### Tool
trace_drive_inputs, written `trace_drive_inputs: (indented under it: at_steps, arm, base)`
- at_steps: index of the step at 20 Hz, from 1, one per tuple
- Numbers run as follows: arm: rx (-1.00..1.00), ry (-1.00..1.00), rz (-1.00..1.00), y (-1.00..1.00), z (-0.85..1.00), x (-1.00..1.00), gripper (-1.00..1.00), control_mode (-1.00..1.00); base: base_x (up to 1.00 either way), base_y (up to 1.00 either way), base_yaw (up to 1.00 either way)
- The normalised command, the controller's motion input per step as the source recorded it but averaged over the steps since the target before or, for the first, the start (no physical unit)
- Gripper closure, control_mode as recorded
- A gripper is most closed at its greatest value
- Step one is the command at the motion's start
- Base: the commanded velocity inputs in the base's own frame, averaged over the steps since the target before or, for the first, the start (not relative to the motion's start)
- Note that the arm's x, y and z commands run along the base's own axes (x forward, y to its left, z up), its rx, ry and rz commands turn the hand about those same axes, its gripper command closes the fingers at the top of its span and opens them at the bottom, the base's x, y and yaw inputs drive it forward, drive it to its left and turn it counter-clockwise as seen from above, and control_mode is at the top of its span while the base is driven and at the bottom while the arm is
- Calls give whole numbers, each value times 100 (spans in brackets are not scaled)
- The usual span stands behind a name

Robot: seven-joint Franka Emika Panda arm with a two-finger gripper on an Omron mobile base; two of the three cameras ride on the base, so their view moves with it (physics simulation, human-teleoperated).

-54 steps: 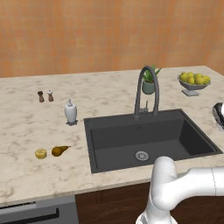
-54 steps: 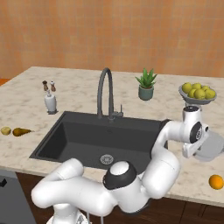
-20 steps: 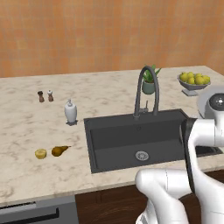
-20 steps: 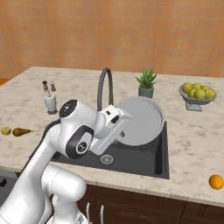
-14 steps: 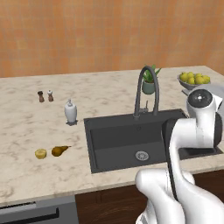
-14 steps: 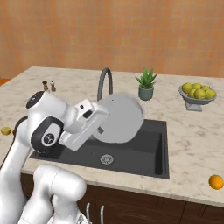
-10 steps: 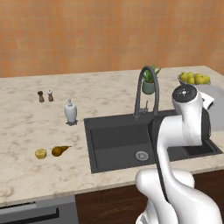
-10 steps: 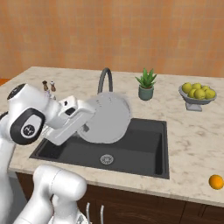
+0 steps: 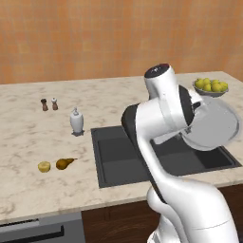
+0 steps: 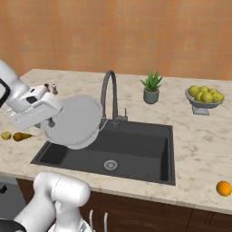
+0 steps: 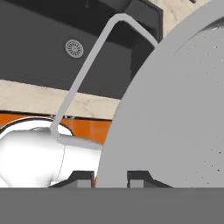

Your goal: Put the colander in the sink, put the pear, orange, kiwi in the colander, and turn on the sink faucet and pour water over the colander.

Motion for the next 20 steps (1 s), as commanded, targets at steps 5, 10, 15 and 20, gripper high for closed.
trace_drive_inputs:
  at_steps: [5, 10, 15, 20]
  arm:
    - [1, 25, -14, 100, -9, 14, 100, -100]
    - [0, 14, 0, 72, -89, 60, 100, -100]
    - [0, 15, 0, 27, -100, 96, 100, -100]
    - [0, 3, 0, -1, -100, 75, 100, -100]
  base:
    - [0, 0, 0]
    - [0, 0, 0]
    - [0, 0, 0]
    - [0, 0, 0]
